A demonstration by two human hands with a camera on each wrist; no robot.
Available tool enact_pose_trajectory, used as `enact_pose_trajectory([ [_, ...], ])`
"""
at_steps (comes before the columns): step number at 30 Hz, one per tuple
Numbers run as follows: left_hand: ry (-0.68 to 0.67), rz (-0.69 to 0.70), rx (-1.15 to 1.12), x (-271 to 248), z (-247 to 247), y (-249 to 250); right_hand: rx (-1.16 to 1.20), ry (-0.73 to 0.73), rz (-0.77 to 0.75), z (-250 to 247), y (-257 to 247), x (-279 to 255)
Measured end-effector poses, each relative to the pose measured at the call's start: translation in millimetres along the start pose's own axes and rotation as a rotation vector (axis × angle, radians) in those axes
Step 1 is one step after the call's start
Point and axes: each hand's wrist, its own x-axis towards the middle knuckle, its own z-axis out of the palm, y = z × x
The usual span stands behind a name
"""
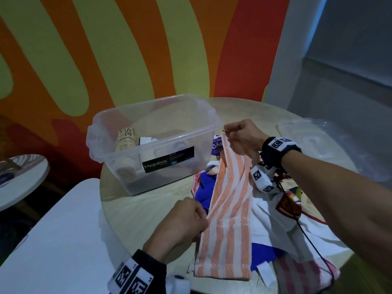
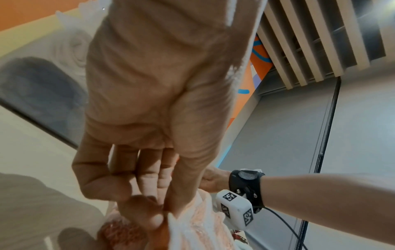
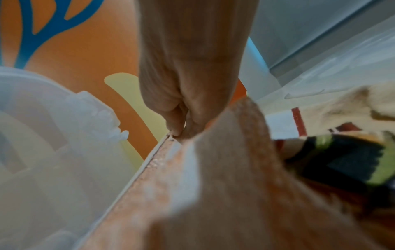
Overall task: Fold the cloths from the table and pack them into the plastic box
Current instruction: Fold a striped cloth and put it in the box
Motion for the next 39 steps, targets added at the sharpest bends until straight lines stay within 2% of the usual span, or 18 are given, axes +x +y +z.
enact_pose_trajectory([
  [4,-0.024,-0.026,-0.039,-2.5,0.2,-4.4,-0.016,0.02,-0.001,-7.6,-5.5,3.3],
  [6,-0.015,-0.037,-0.061,-3.2,0.3,-5.3,-0.122,-0.029,0.006,-8.0,-8.3,4.3],
  [10,0.015,-0.013,-0.04,2.5,0.3,-2.2,-0.454,-0.205,-0.067,-4.3,-17.4,-6.0],
  [13,0.017,-0.001,-0.107,10.6,0.9,4.4,-0.623,-0.43,-0.137,8.3,-31.4,-23.2],
  [16,0.0,-0.01,-0.112,14.2,2.9,7.7,-0.907,-0.626,-0.101,22.0,-44.6,-37.5],
  [19,-0.025,-0.009,-0.093,13.7,5.1,6.9,-1.044,-0.617,-0.107,20.6,-45.4,-38.1],
  [23,-0.023,-0.006,-0.093,11.1,2.3,6.5,-1.134,-0.572,-0.193,16.0,-46.4,-40.2],
  [32,0.02,0.044,-0.105,4.8,-5.0,1.6,-0.984,-0.355,-0.342,13.0,-46.4,-41.7],
  [34,0.012,0.023,-0.109,4.2,-3.2,1.2,-1.0,-0.396,-0.301,13.9,-45.9,-46.8],
  [37,-0.015,-0.001,-0.127,3.1,0.5,1.7,-0.982,-0.529,-0.248,8.4,-49.3,-54.8],
  [39,-0.025,-0.003,-0.135,2.7,2.1,2.6,-1.054,-0.612,-0.234,5.7,-48.7,-60.9],
])
